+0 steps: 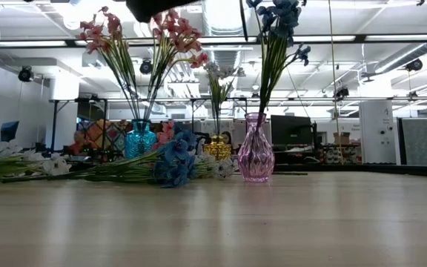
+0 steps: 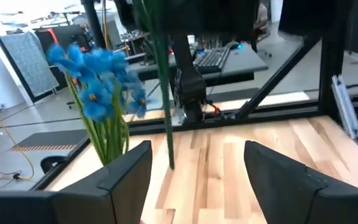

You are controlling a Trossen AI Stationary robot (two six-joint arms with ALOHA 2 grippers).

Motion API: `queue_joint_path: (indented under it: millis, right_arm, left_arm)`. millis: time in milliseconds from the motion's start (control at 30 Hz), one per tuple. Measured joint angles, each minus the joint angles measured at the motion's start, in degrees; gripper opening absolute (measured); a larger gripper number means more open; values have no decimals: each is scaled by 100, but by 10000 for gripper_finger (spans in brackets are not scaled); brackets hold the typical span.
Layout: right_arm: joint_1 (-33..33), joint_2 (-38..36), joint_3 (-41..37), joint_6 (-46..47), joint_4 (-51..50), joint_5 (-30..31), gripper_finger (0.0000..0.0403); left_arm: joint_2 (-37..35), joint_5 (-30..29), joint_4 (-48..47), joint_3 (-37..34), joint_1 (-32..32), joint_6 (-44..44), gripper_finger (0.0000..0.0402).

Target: Sort flowers into vase by color

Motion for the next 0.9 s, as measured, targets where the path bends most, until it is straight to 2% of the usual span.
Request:
queue_joint_path:
  millis: [300, 500, 600, 700, 900]
  right_arm:
    - [-66, 18, -493, 123, 327, 605, 29]
    - [-307, 22, -833, 72, 1030, 606, 29]
    - [-484, 24, -863, 107, 1075, 501, 29]
    - [-611, 24, -855, 132, 1088, 79, 29]
    - [-733, 29, -837, 117, 1049, 76, 29]
  left_arm:
    - [-1348, 0, -1629, 0, -40, 42, 237]
    - [-2181, -113, -2526, 0, -40, 161, 237]
    - [-2499, -115, -2994, 0, -40, 138, 237]
    - [-2720, -116, -3459, 0, -40, -12, 237]
    - [-3002, -129, -4097, 0, -40, -357, 237]
